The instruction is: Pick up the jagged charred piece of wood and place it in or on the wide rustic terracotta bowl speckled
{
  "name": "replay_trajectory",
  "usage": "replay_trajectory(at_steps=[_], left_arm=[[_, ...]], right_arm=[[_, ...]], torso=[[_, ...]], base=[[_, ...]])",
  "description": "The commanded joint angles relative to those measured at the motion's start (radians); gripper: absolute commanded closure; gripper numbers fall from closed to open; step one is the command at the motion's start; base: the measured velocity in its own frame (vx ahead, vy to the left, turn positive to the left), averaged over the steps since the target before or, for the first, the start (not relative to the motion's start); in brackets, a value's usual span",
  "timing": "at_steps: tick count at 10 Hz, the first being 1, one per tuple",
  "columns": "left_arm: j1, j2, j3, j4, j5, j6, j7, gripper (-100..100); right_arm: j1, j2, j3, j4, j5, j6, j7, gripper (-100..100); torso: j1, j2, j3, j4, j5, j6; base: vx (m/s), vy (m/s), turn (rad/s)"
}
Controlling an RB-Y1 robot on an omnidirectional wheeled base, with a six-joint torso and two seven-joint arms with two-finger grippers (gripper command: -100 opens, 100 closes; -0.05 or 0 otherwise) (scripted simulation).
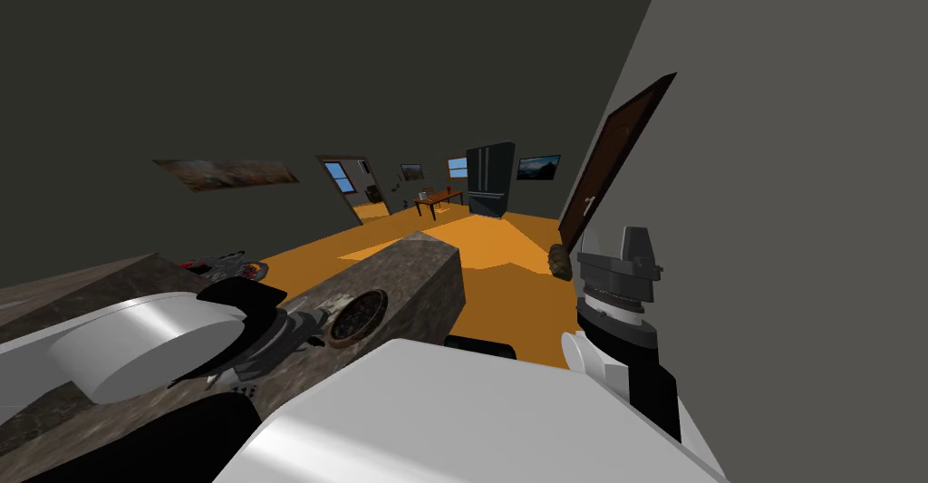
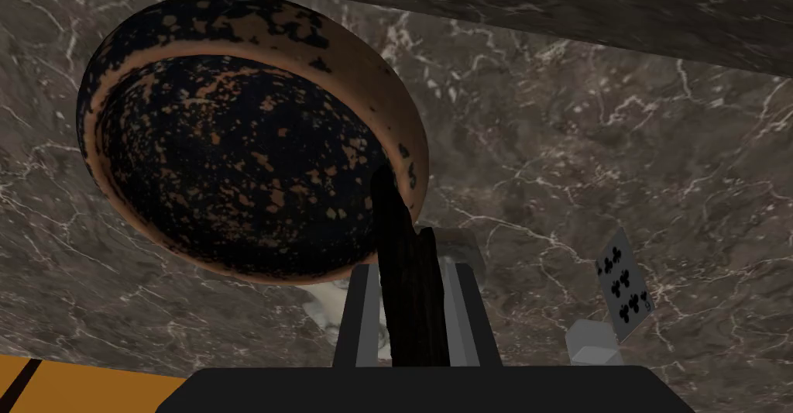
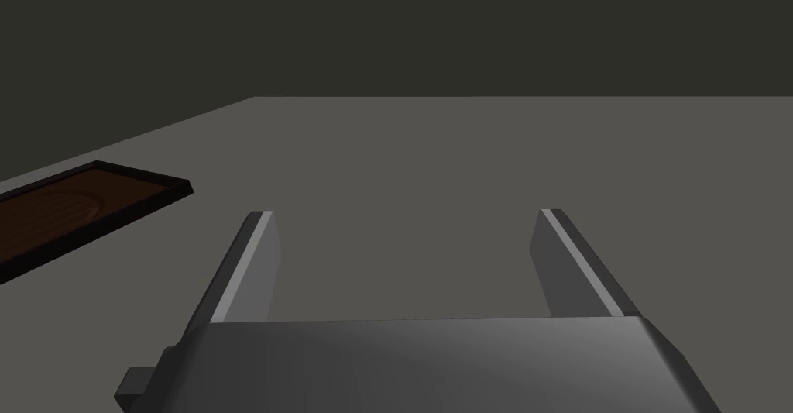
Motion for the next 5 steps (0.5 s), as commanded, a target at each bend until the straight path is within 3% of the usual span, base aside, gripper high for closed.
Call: replay_trajectory(at_steps=[1, 3, 5], left_arm=[[0.001, -0.001, 0.02, -0.039, 0.01, -0.001, -0.007, 100], [0.0, -0.001, 0.032, -0.086, 0.017, 0.0, -0.008, 100], [-0.001, -0.001, 0.038, -0.121, 0.02, 0.0, -0.009, 100]], right_arm=[[0.0, 0.0, 0.0, 0.0, 0.0, 0.0, 0.0, 0], [0.0, 0.0, 0.0, 0.0, 0.0, 0.0, 0.0, 0], [0.0, 0.0, 0.0, 0.0, 0.0, 0.0, 0.0, 0]], torso=[[0.0, 0.0, 0.0, 0.0, 0.0, 0.0], [-0.002, 0.004, 0.003, 0.001, 0.0, 0.0], [-0.006, 0.013, 0.008, 0.003, -0.001, 0.0]], base=[[0.2, 0.102, 0.002], [0.136, 0.046, -0.001], [0.03, 0.004, 0.008]])
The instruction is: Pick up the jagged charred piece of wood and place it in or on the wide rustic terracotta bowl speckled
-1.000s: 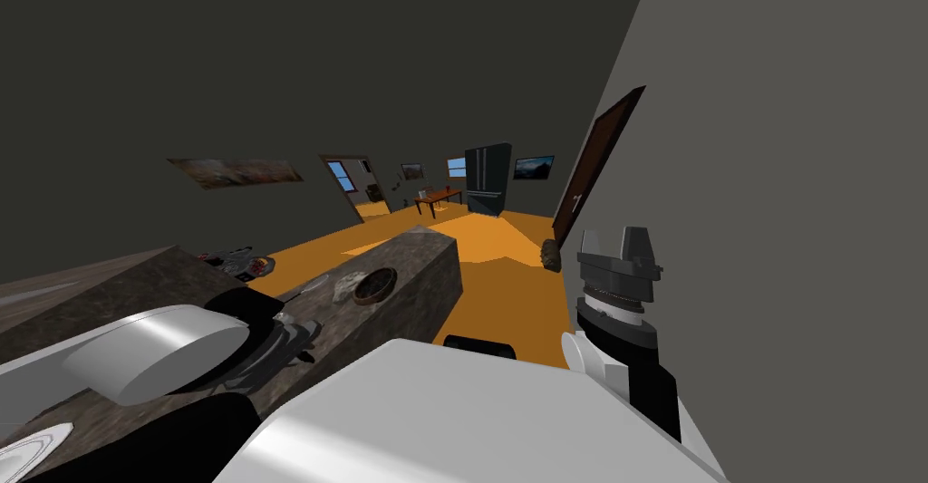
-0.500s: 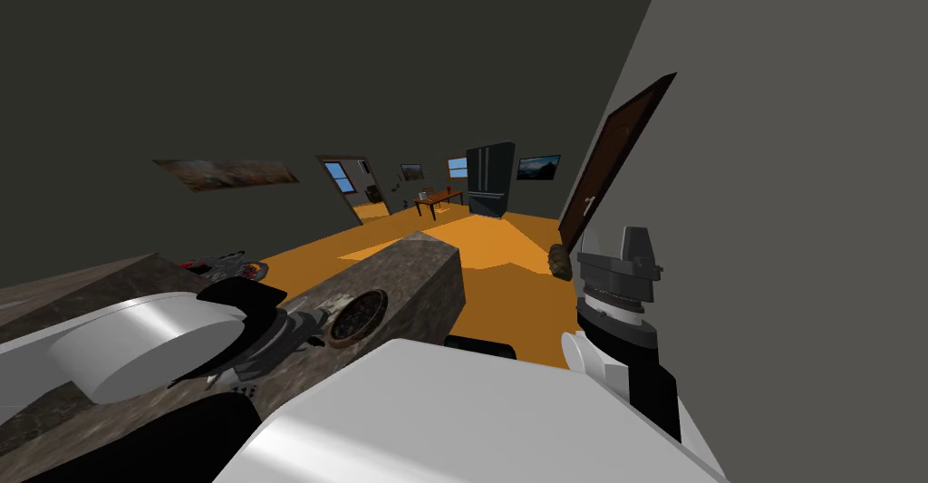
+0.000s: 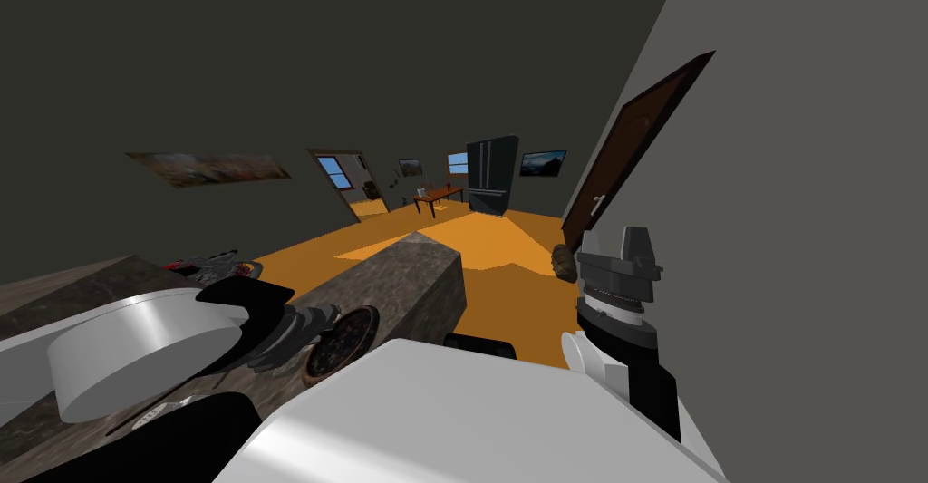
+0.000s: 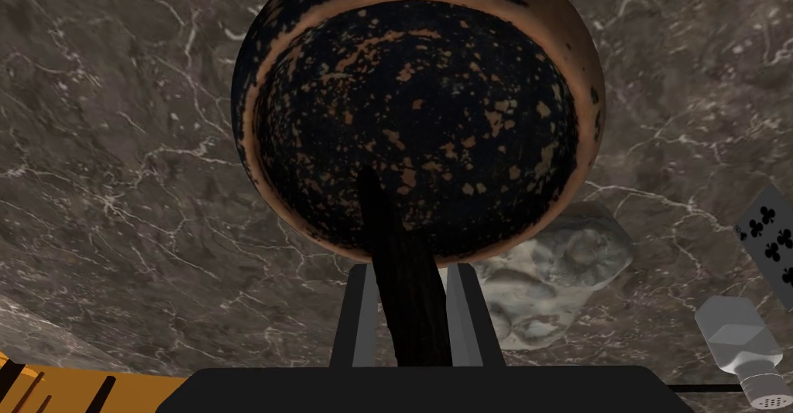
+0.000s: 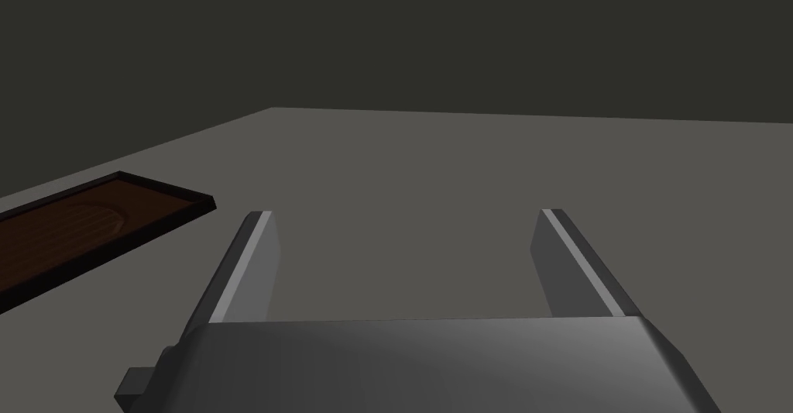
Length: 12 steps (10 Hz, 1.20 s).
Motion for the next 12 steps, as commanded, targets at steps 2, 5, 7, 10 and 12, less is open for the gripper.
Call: replay_trajectory(at_steps=[2, 5, 7, 10, 12], left_arm=[[0.0, 0.0, 0.001, -0.002, 0.001, 0.0, -0.001, -100], [0.0, 0.0, 0.001, -0.002, 0.001, 0.0, 0.0, -100], [0.0, 0.0, 0.001, -0.002, 0.001, 0.0, 0.0, 0], [0.007, 0.028, 0.089, -0.004, 0.079, 0.035, 0.01, -100], [0.011, 0.046, 0.148, -0.005, 0.132, 0.059, 0.016, -100]], right_arm=[[0.0, 0.0, 0.0, 0.0, 0.0, 0.0, 0.0, 0], [0.0, 0.0, 0.0, 0.0, 0.0, 0.0, 0.0, 0], [0.0, 0.0, 0.0, 0.0, 0.0, 0.0, 0.0, 0], [0.0, 0.0, 0.0, 0.0, 0.0, 0.0, 0.0, 0], [0.0, 0.0, 0.0, 0.0, 0.0, 0.0, 0.0, 0]], torso=[[0.0, 0.002, 0.001, 0.001, 0.0, 0.0], [0.001, 0.003, 0.002, 0.001, 0.0, 0.0], [0.001, 0.004, 0.002, 0.001, 0.0, 0.0], [0.0, 0.003, 0.002, 0.001, 0.0, 0.0], [0.0, 0.003, 0.002, 0.001, 0.0, 0.0]], base=[[0.0, 0.0, 0.0], [0.0, 0.0, 0.0], [0.0, 0.0, 0.0], [0.003, -0.003, 0.01], [0.005, -0.005, 0.016]])
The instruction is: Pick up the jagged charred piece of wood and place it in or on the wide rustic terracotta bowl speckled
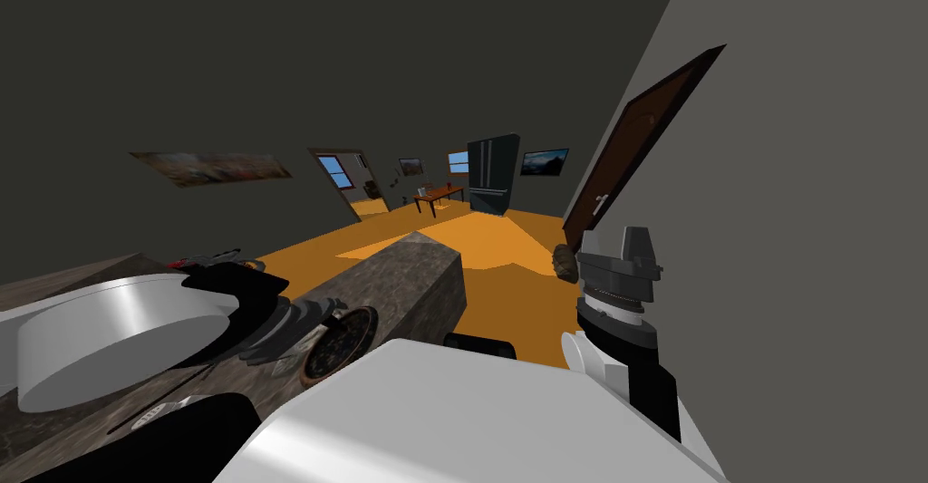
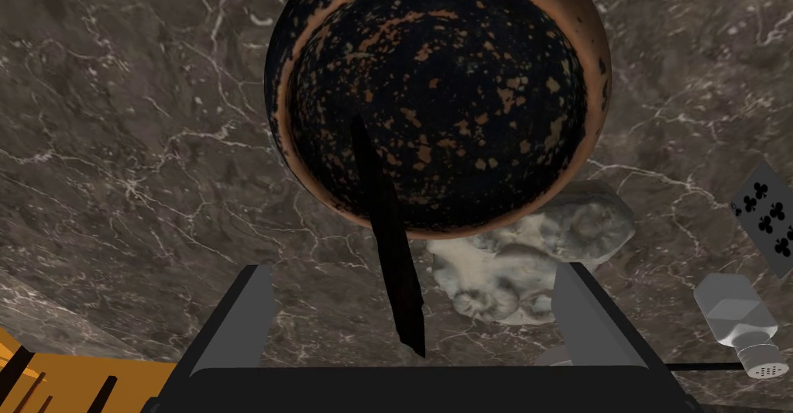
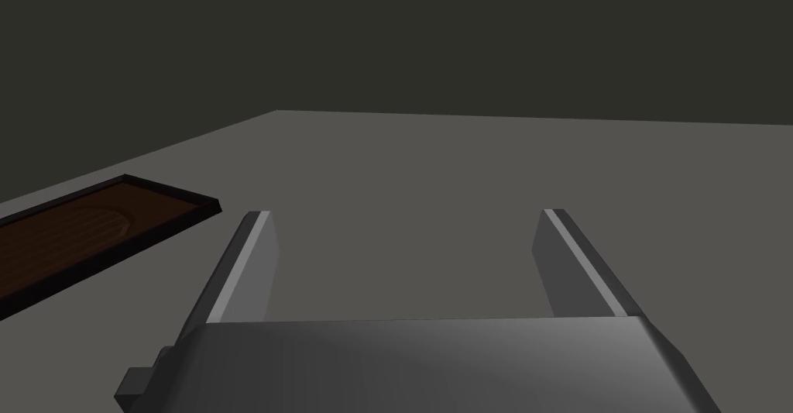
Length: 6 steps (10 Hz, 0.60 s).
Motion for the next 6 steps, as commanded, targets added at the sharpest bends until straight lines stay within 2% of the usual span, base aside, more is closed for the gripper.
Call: replay_trajectory(at_steps=[1, 5, 6], left_arm=[[0.004, 0.015, 0.046, -0.006, 0.04, 0.021, 0.011, -100], [0.013, 0.052, 0.158, -0.008, 0.145, 0.067, 0.025, -100], [0.013, 0.052, 0.164, -0.008, 0.145, 0.067, 0.025, -100]], right_arm=[[0.0, 0.0, 0.0, 0.0, 0.0, 0.0, 0.0, 0], [0.0, 0.0, 0.0, 0.0, 0.0, 0.0, 0.0, 0], [0.0, 0.0, 0.0, 0.0, 0.0, 0.0, 0.0, 0]], torso=[[0.0, 0.0, 0.0, 0.0, 0.0, 0.0], [0.0, 0.0, 0.0, 0.0, 0.0, 0.0], [0.0, 0.0, 0.0, 0.0, 0.0, 0.0]], base=[[0.004, -0.004, 0.014], [0.003, -0.003, 0.01], [0.005, -0.006, 0.018]])
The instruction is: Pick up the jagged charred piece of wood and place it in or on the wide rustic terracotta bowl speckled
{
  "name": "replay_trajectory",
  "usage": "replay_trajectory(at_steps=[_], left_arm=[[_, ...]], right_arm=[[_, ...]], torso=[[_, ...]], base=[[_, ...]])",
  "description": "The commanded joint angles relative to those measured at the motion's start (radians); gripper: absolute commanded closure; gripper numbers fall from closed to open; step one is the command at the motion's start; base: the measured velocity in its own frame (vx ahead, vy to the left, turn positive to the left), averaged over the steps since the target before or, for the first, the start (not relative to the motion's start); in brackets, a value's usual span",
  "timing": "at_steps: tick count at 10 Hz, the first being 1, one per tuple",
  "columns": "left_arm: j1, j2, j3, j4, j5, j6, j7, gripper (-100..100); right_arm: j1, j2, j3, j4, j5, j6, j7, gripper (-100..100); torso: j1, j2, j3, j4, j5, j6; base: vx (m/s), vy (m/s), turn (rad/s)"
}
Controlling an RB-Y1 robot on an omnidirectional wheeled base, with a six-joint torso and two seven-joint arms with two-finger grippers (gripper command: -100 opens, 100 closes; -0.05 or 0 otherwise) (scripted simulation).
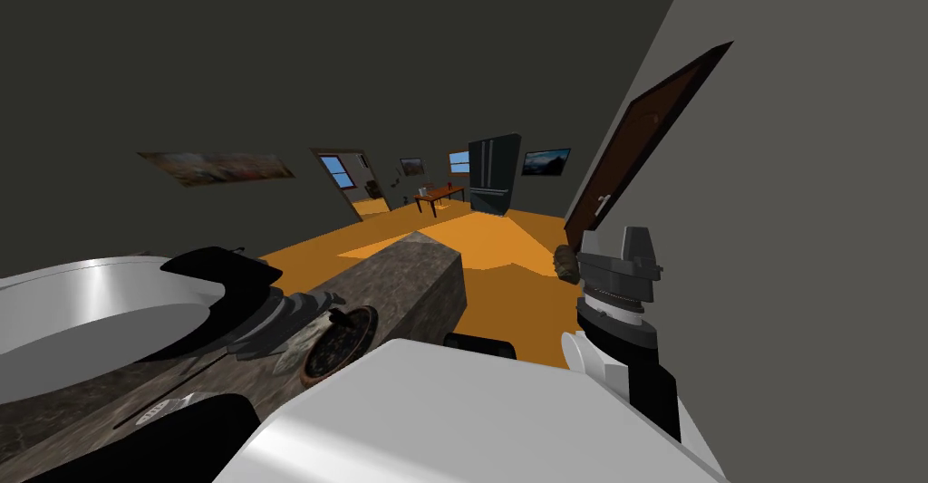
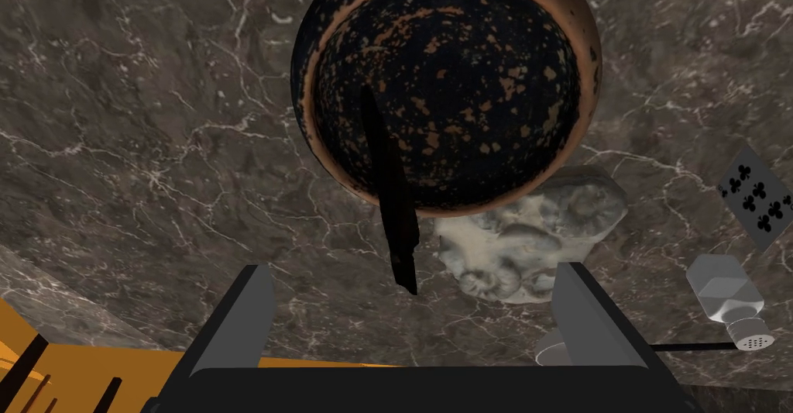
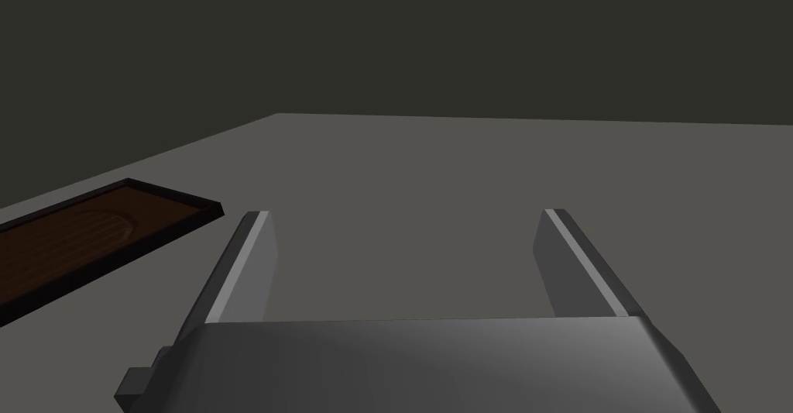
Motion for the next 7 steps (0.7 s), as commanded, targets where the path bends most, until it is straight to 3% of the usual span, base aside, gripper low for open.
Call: replay_trajectory(at_steps=[1, 2, 7], left_arm=[[0.0, 0.0, 0.0, 0.0, 0.0, 0.0, 0.0, -100], [0.0, 0.0, 0.002, 0.0, 0.001, 0.002, 0.0, 0], [0.0, 0.0, 0.002, 0.0, 0.001, 0.002, 0.0, 0]], right_arm=[[0.0, 0.0, 0.0, 0.0, 0.0, 0.0, 0.0, 0], [0.0, 0.0, 0.0, 0.0, 0.0, 0.0, 0.0, 0], [0.0, 0.0, 0.0, 0.0, 0.0, 0.0, 0.0, 0]], torso=[[0.0, 0.0, 0.0, 0.0, 0.0, 0.0], [0.0, 0.0, 0.0, 0.0, 0.0, 0.0], [0.001, 0.0, 0.0, 0.0, 0.0, 0.0]], base=[[0.0, 0.0, 0.0], [0.0, 0.0, 0.0], [0.0, 0.0, 0.0]])
